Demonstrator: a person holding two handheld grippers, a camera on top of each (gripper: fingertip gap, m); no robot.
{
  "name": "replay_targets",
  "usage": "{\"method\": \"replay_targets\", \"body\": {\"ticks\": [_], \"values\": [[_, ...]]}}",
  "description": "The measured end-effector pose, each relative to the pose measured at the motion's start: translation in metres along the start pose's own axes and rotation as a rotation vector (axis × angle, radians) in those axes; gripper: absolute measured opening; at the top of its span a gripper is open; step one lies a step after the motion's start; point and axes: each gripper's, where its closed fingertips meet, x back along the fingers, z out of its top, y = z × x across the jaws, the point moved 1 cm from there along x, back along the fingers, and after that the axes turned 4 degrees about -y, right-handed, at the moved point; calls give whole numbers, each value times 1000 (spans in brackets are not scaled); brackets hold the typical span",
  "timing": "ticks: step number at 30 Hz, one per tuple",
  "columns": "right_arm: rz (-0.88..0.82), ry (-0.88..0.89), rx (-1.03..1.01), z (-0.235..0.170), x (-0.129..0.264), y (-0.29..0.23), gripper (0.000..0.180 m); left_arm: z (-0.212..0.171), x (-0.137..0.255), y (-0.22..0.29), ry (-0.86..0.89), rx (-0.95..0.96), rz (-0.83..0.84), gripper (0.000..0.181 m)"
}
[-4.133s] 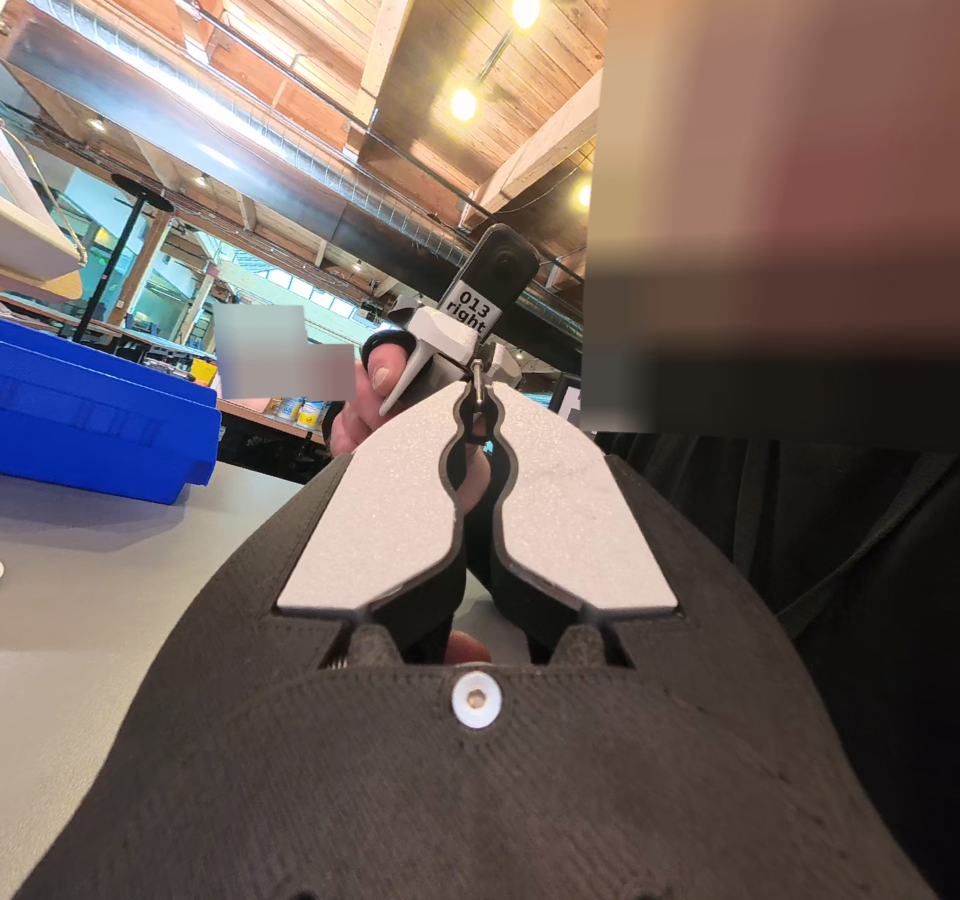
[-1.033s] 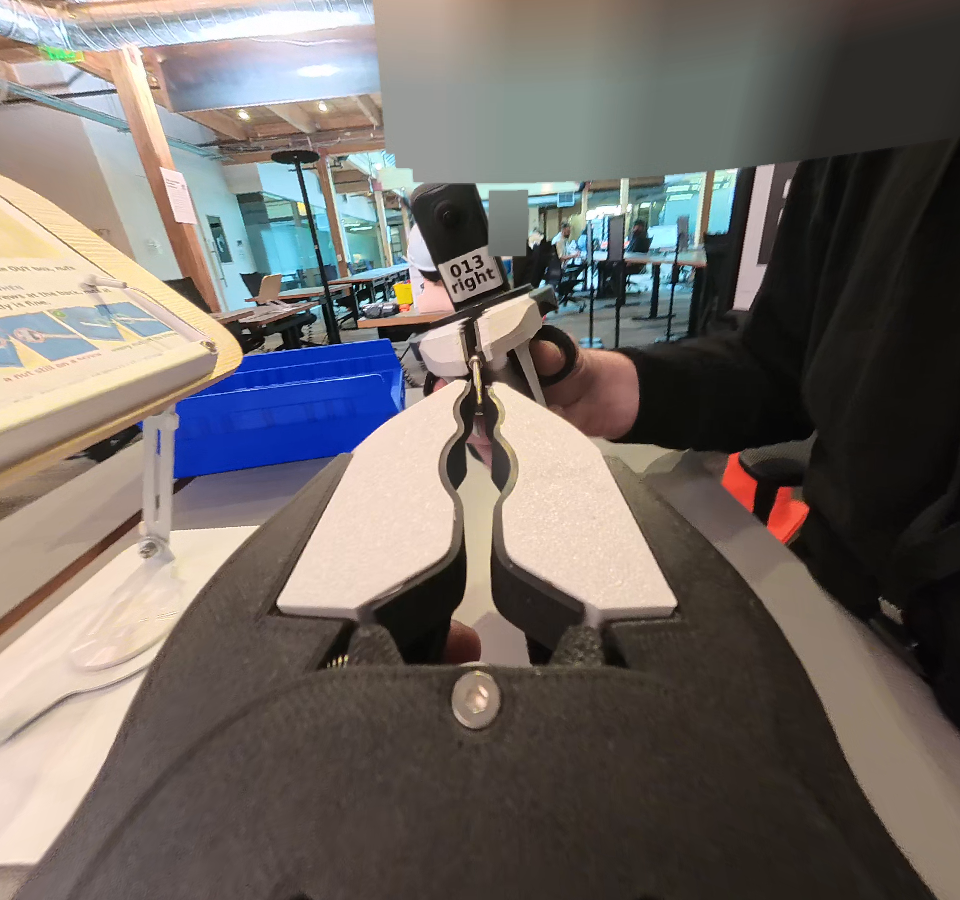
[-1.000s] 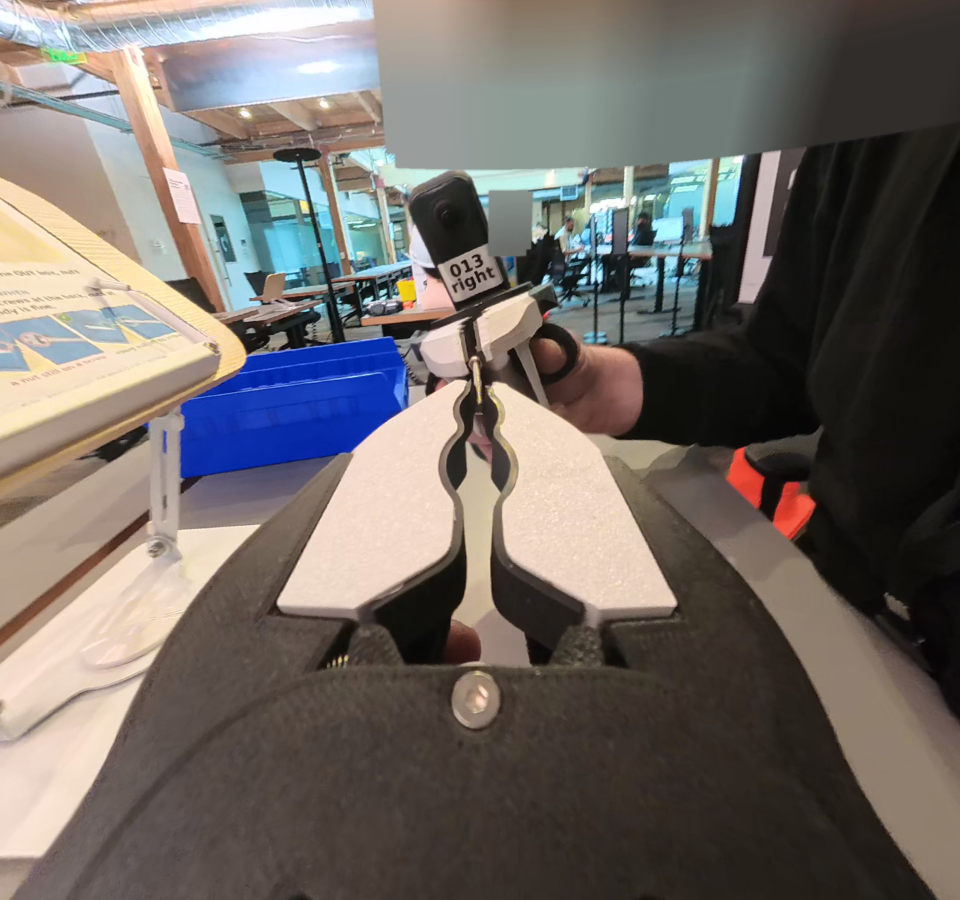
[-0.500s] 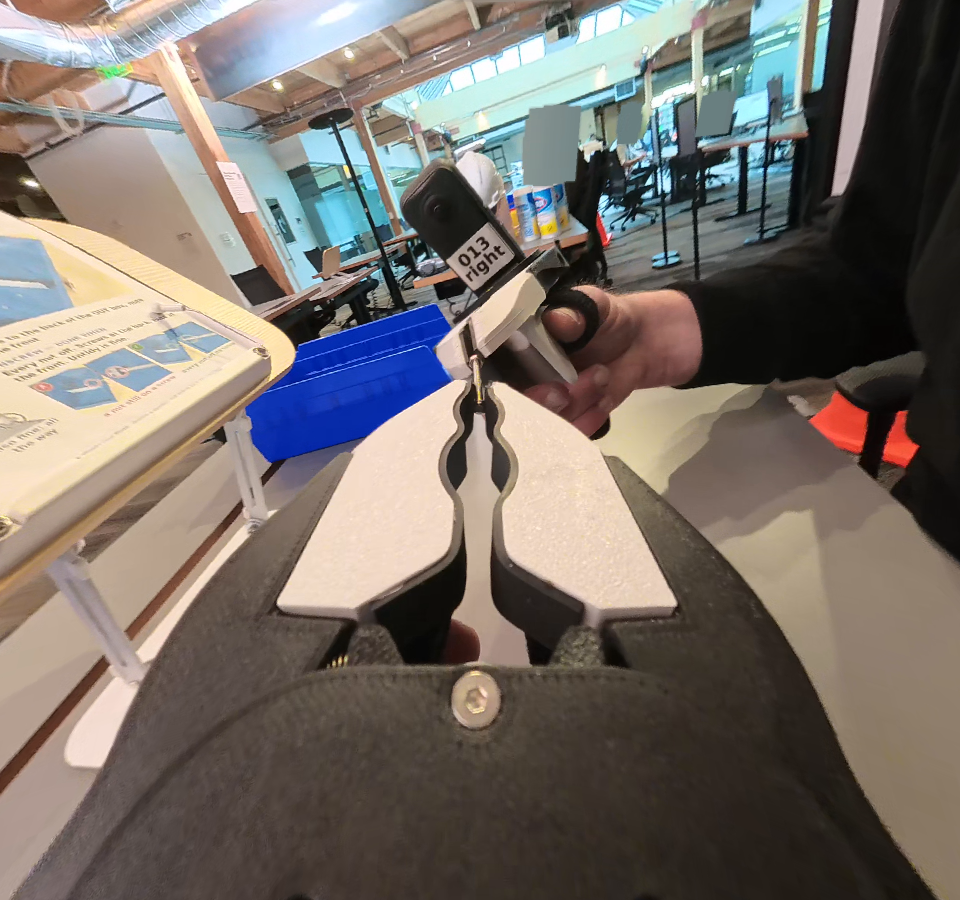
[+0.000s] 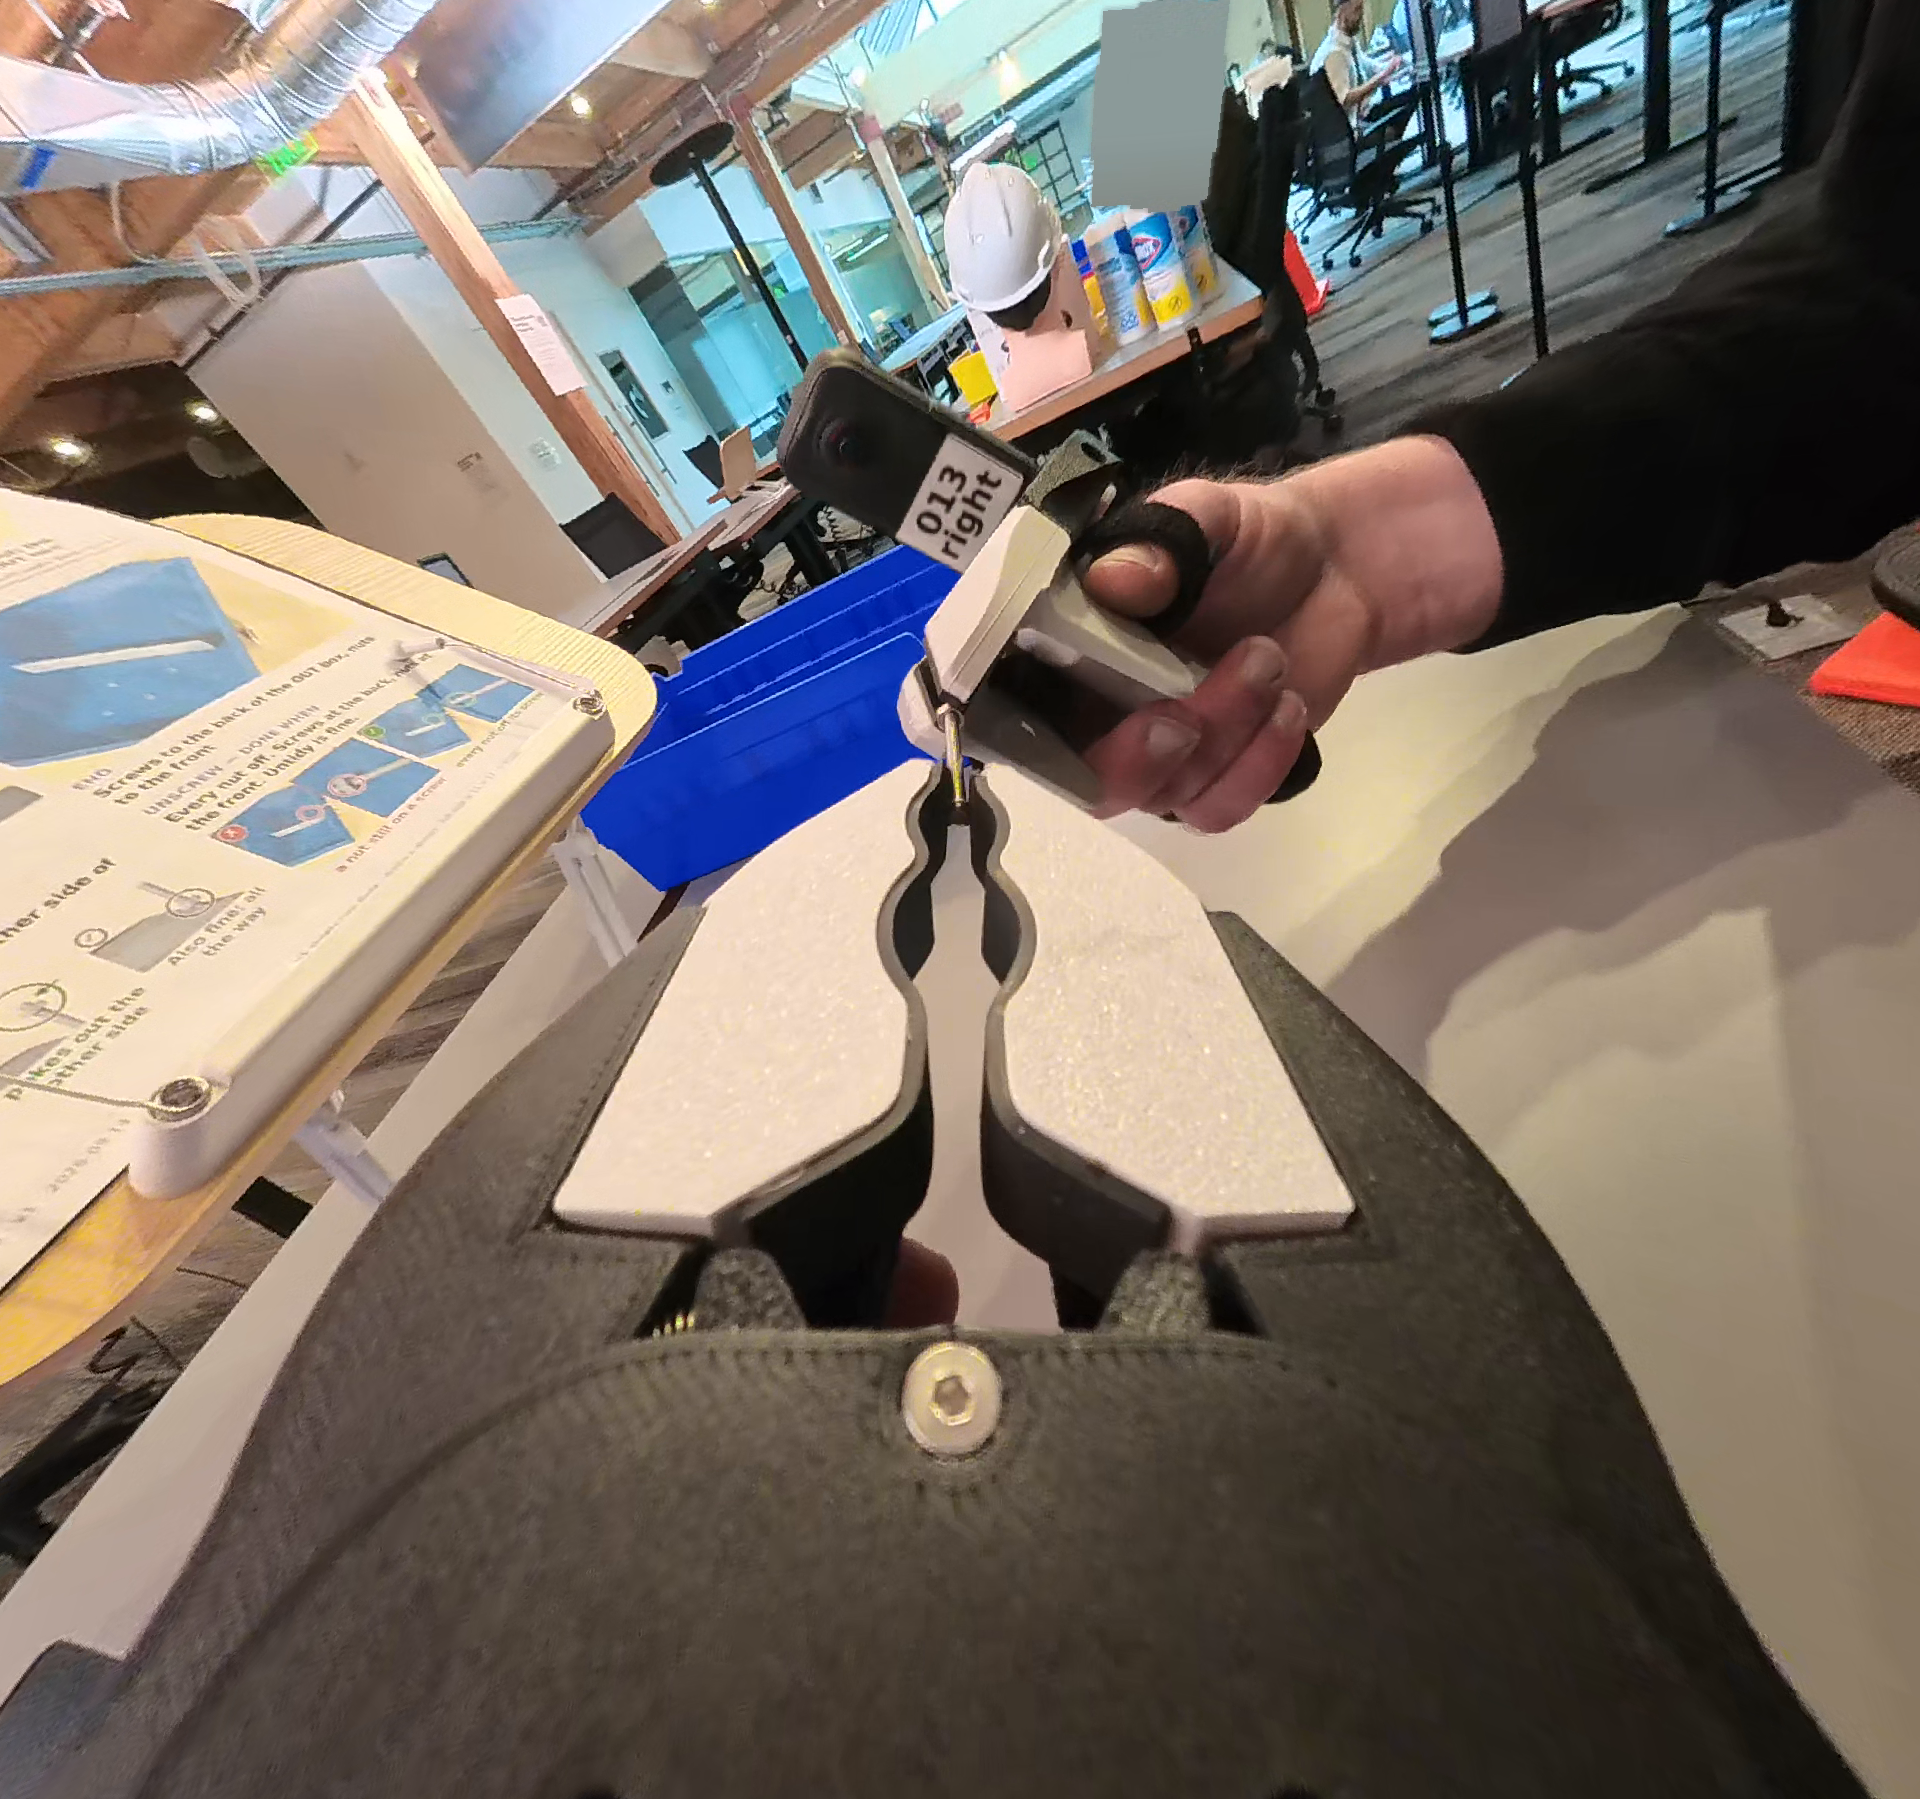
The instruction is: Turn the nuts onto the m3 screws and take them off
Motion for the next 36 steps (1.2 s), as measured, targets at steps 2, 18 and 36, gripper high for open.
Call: {"method": "replay_targets", "body": {"ticks": [2,18,36], "values": [[1,5,-1,0,0,0,4,0,0,0,1,2,3,3],[2,1,86,4,0,-4,19,5,2,-1,52,69,-13,3],[-50,-109,225,-5,-4,-9,17,5,5,-6,93,139,-16,3]]}}
